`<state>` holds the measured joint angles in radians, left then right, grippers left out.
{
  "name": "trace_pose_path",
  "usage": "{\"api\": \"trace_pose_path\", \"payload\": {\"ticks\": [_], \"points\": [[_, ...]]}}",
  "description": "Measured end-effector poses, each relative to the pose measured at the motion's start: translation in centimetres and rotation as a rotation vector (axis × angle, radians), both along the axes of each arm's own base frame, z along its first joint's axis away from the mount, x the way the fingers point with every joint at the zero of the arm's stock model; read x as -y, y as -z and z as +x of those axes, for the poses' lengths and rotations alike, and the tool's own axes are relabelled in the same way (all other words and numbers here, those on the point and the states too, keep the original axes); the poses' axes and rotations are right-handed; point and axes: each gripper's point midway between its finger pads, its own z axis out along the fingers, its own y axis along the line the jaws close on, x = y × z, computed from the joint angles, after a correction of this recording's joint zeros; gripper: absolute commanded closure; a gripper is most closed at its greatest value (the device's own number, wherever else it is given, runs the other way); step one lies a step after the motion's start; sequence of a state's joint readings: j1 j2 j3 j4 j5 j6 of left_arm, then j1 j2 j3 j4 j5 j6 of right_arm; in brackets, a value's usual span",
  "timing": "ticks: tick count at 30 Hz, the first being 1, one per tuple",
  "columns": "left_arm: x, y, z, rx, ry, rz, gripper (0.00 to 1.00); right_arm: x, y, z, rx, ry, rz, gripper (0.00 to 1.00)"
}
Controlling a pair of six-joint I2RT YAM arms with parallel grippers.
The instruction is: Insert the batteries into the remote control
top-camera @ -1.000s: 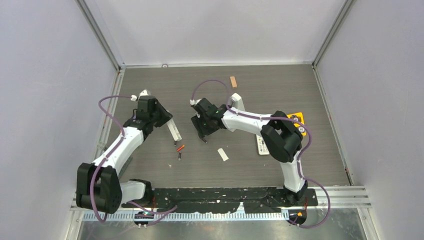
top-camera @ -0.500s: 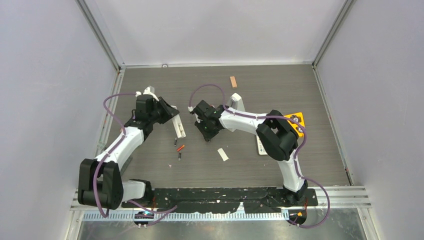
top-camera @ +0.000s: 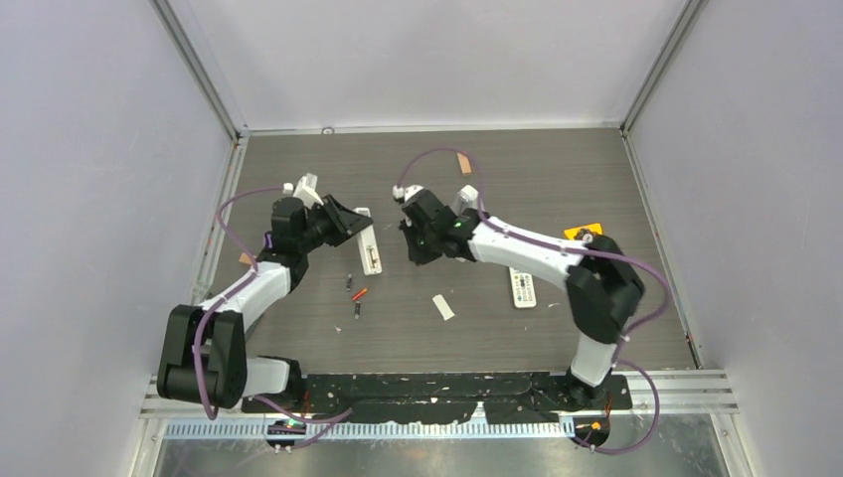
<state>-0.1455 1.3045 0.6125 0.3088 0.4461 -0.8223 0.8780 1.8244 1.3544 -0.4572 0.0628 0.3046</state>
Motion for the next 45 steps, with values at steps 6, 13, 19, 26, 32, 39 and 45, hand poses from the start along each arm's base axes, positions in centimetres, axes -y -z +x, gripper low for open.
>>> {"api": "trace_pose_path", "payload": {"ticks": [6, 13, 19, 26, 32, 39, 45], "points": [[2.4, -4.0, 0.4, 0.102, 0.081, -0.215, 1.00, -1.2, -13.5, 0.1, 0.222, 0.040, 0.312, 0.93], [4.0, -8.9, 0.9, 0.172, 0.142, -0.515, 1.00, -3.8, -18.3, -1.5, 0.273, -0.006, 0.433, 0.92], [4.3, -9.1, 1.2, 0.103, 0.144, -0.696, 1.00, -4.6, -15.8, -1.4, 0.237, -0.011, 0.380, 0.92], [4.3, -10.9, 0.6, 0.133, 0.167, -0.759, 1.00, -4.3, -16.6, -0.6, 0.269, 0.022, 0.375, 0.90], [4.4, -11.4, 0.4, 0.130, 0.171, -0.784, 1.00, -4.9, -17.3, 0.1, 0.286, 0.035, 0.382, 0.86], [4.0, -11.1, 0.7, 0.120, 0.133, -0.801, 1.00, -5.0, -17.0, 0.2, 0.279, 0.040, 0.379, 0.79], [3.6, -11.0, 1.2, 0.114, 0.091, -0.823, 1.00, -5.0, -16.8, 0.1, 0.273, 0.046, 0.386, 0.74]]}}
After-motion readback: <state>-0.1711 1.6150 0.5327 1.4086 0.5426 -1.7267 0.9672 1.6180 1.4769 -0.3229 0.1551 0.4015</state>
